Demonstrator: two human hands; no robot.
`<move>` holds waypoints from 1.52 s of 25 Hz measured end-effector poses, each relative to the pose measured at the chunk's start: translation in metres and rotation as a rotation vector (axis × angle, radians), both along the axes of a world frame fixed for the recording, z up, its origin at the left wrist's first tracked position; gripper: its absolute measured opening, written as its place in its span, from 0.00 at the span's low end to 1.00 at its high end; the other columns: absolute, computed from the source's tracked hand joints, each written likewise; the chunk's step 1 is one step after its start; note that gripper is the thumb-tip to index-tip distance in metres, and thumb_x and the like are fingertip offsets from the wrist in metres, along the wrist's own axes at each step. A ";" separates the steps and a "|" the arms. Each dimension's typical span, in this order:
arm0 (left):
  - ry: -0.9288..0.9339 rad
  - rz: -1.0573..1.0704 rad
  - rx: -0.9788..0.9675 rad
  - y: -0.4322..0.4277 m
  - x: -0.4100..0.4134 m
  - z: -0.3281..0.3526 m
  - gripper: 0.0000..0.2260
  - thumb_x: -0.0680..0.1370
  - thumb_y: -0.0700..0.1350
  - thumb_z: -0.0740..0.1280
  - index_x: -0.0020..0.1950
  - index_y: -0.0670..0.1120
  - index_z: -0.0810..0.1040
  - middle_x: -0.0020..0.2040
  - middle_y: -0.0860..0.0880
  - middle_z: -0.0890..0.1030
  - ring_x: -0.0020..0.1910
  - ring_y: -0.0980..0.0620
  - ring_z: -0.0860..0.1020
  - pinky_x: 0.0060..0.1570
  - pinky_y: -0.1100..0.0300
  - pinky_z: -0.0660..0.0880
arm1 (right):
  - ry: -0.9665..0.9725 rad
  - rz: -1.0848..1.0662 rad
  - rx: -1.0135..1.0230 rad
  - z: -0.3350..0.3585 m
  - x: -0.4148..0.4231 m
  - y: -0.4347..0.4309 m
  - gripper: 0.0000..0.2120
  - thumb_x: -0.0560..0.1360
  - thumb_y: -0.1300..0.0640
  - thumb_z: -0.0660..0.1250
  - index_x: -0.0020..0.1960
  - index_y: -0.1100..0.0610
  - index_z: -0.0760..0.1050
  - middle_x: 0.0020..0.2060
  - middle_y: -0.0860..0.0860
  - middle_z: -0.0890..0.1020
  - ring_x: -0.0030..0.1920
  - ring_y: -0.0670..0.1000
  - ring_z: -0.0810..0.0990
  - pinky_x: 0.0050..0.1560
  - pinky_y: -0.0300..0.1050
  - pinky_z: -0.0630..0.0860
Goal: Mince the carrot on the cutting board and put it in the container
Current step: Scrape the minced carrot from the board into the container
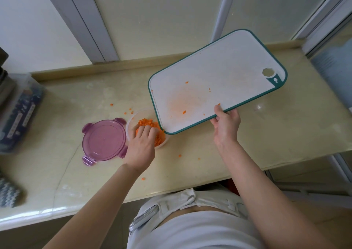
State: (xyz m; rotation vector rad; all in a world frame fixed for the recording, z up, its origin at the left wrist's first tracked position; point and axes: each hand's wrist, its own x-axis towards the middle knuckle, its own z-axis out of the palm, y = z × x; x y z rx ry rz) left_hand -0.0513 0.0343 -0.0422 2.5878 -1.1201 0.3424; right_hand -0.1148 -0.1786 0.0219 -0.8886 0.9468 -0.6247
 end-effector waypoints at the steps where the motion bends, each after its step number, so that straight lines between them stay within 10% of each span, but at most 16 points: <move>1: 0.012 0.002 0.020 -0.003 -0.002 -0.003 0.14 0.69 0.36 0.52 0.48 0.44 0.73 0.40 0.47 0.72 0.42 0.46 0.68 0.59 0.50 0.62 | -0.009 -0.010 0.008 0.000 -0.002 -0.003 0.09 0.76 0.68 0.65 0.47 0.54 0.72 0.41 0.49 0.78 0.43 0.47 0.78 0.51 0.45 0.78; 13: 0.137 0.066 0.162 -0.031 -0.017 -0.005 0.06 0.67 0.38 0.70 0.42 0.41 0.76 0.34 0.47 0.77 0.36 0.43 0.75 0.48 0.47 0.73 | -0.014 -0.189 0.228 -0.028 -0.052 -0.037 0.10 0.77 0.70 0.63 0.48 0.56 0.72 0.43 0.50 0.80 0.42 0.46 0.80 0.40 0.39 0.79; 24: 0.146 0.089 0.206 -0.037 -0.019 0.002 0.08 0.65 0.35 0.73 0.40 0.41 0.75 0.33 0.47 0.77 0.35 0.43 0.75 0.50 0.45 0.73 | 0.101 -0.137 0.329 -0.064 -0.075 -0.047 0.17 0.78 0.68 0.62 0.66 0.66 0.68 0.45 0.53 0.79 0.43 0.48 0.79 0.56 0.48 0.75; 29: 0.145 0.091 0.202 -0.041 -0.020 0.000 0.08 0.65 0.36 0.73 0.41 0.41 0.76 0.32 0.47 0.77 0.35 0.43 0.75 0.50 0.45 0.73 | 0.325 0.040 0.351 -0.074 -0.078 -0.057 0.16 0.81 0.62 0.58 0.67 0.68 0.67 0.63 0.63 0.74 0.58 0.59 0.77 0.57 0.51 0.74; 35: 0.177 0.090 0.203 -0.045 -0.020 -0.001 0.06 0.68 0.37 0.71 0.42 0.42 0.76 0.33 0.46 0.77 0.37 0.43 0.75 0.51 0.45 0.71 | 0.772 0.375 0.111 -0.073 -0.084 -0.062 0.21 0.84 0.52 0.49 0.57 0.69 0.70 0.36 0.59 0.76 0.36 0.55 0.78 0.51 0.55 0.79; 38: 0.182 0.089 0.202 -0.046 -0.020 -0.001 0.05 0.70 0.38 0.70 0.44 0.42 0.76 0.34 0.46 0.78 0.38 0.43 0.75 0.53 0.45 0.71 | 1.009 0.607 -0.151 -0.067 -0.085 -0.062 0.21 0.83 0.53 0.49 0.49 0.68 0.73 0.43 0.62 0.81 0.42 0.59 0.81 0.56 0.55 0.77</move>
